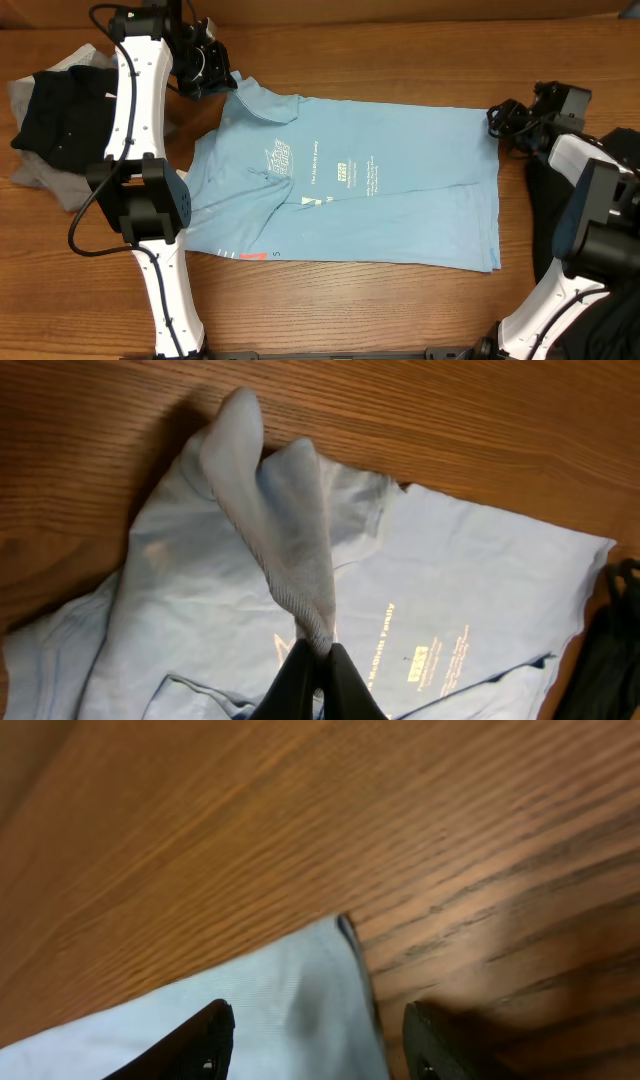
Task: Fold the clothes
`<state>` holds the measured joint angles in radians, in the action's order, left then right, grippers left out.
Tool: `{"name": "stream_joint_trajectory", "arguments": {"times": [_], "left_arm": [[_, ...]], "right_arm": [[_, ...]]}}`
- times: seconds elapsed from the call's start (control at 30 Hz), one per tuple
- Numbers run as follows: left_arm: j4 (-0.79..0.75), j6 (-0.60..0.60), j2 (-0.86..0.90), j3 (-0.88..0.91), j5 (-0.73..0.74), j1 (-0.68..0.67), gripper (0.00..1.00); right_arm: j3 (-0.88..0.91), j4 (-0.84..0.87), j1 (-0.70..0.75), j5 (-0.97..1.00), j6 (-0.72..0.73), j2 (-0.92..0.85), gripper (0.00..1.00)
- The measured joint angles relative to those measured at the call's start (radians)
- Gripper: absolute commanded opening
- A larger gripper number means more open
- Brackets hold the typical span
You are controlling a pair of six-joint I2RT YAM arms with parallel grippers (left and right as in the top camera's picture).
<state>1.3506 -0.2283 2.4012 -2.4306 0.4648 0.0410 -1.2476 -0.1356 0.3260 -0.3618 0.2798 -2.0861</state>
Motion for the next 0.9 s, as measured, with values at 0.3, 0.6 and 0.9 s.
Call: {"name": "stream_joint_trajectory", "arguments": {"times": [0.3, 0.6, 0.9], "left_arm": [[0.000, 0.008, -0.088, 0.000, -0.002, 0.000, 0.04], [0.009, 0.023, -0.131, -0.007, -0.002, 0.000, 0.04], [0.016, 0.023, -0.131, -0.007, -0.002, 0.000, 0.04]], "right_arm": [[-0.015, 0.029, -0.006, 0.000, -0.010, -0.025, 0.51], [-0.019, 0.027, -0.042, -0.008, -0.023, -0.035, 0.36], [-0.019, 0.024, -0.044, -0.019, -0.024, -0.048, 0.04]]}}
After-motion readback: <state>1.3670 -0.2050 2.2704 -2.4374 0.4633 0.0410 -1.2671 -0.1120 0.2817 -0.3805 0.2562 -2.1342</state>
